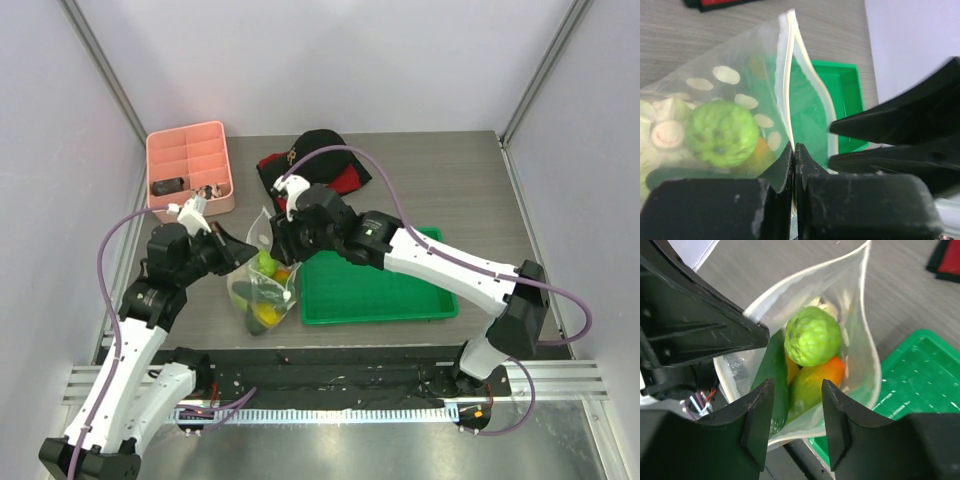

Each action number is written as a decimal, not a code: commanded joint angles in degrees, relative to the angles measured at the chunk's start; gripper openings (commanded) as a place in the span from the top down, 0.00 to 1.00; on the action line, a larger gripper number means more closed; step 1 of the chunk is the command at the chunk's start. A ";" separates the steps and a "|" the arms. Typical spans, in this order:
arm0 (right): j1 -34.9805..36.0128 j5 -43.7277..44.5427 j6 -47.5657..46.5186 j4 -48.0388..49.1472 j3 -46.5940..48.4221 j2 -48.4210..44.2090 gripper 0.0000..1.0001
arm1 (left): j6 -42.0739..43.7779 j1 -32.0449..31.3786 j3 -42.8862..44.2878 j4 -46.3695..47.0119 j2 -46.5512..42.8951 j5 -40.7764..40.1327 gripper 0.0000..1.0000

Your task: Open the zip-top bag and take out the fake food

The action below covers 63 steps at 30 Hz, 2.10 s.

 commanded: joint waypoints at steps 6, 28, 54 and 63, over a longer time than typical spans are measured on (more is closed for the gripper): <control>-0.45 -19.94 -4.87 6.98 -4.80 3.26 0.44 | -1.78 0.07 1.59 5.21 -4.03 1.64 1.00; 2.89 -19.80 8.29 17.44 -16.57 4.14 0.11 | -7.23 0.07 -7.11 11.97 -5.53 2.95 1.00; 3.50 -5.02 -0.21 -14.28 4.96 1.35 0.99 | 0.07 0.07 -10.28 7.77 -9.66 4.29 1.00; 3.59 0.34 3.47 -18.77 -11.63 -21.77 0.98 | 1.12 0.07 -5.71 1.25 -10.80 -9.17 1.00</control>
